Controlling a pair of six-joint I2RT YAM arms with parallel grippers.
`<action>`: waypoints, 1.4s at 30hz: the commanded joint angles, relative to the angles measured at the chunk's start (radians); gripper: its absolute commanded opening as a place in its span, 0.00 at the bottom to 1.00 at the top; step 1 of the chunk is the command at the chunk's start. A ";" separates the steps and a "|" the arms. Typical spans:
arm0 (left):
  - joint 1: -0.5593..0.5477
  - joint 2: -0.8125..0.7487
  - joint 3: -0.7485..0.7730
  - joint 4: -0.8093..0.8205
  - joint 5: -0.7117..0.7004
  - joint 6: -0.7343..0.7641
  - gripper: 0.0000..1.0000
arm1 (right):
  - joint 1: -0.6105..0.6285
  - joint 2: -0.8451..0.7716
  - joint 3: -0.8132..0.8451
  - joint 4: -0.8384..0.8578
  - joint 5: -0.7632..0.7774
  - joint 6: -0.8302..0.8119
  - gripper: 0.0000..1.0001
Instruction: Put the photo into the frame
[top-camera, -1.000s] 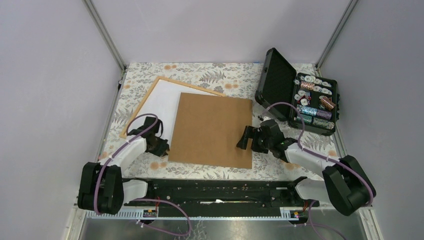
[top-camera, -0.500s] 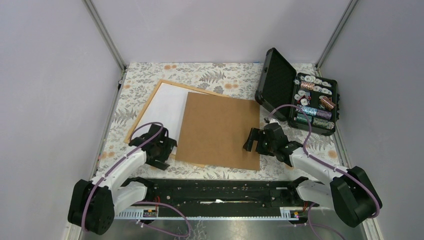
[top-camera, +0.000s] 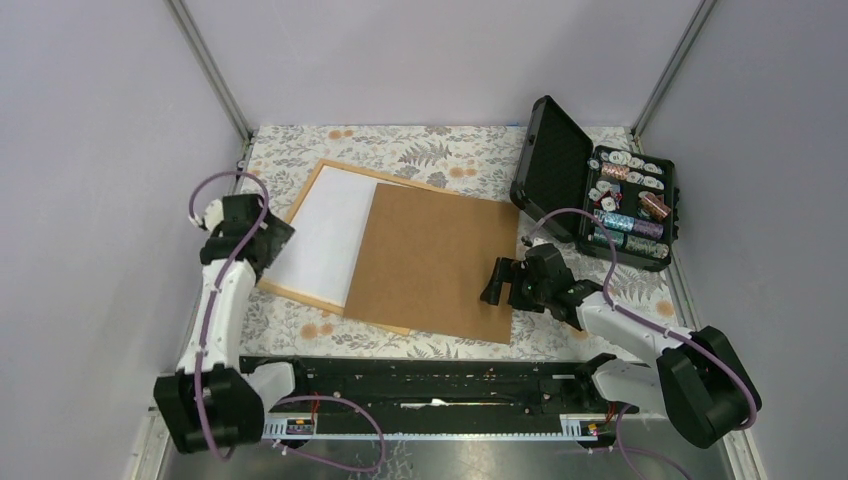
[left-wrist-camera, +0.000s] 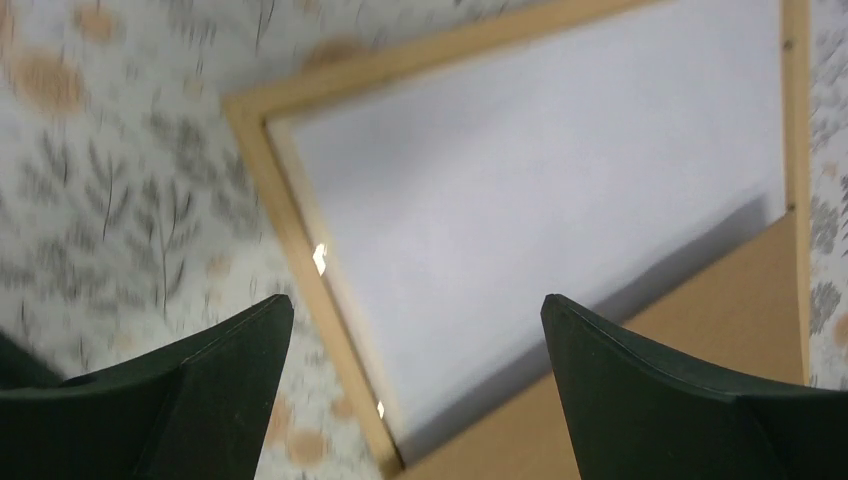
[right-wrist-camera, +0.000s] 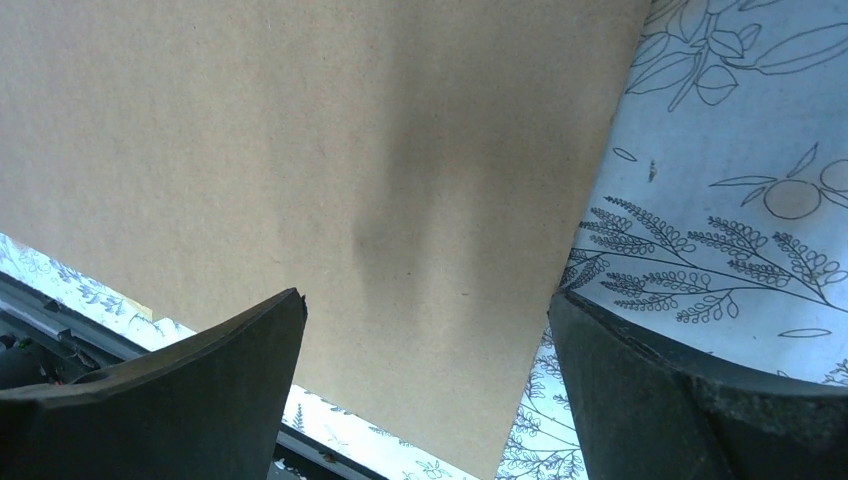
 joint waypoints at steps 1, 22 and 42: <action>0.123 0.174 0.071 0.441 0.191 0.397 0.99 | 0.011 0.031 0.035 0.008 -0.042 -0.053 1.00; 0.220 0.871 0.344 0.494 0.510 0.314 0.99 | 0.011 0.059 0.188 -0.128 0.126 -0.126 1.00; 0.135 0.221 0.012 0.406 0.417 0.383 0.99 | -0.090 0.009 0.178 -0.233 0.189 -0.115 1.00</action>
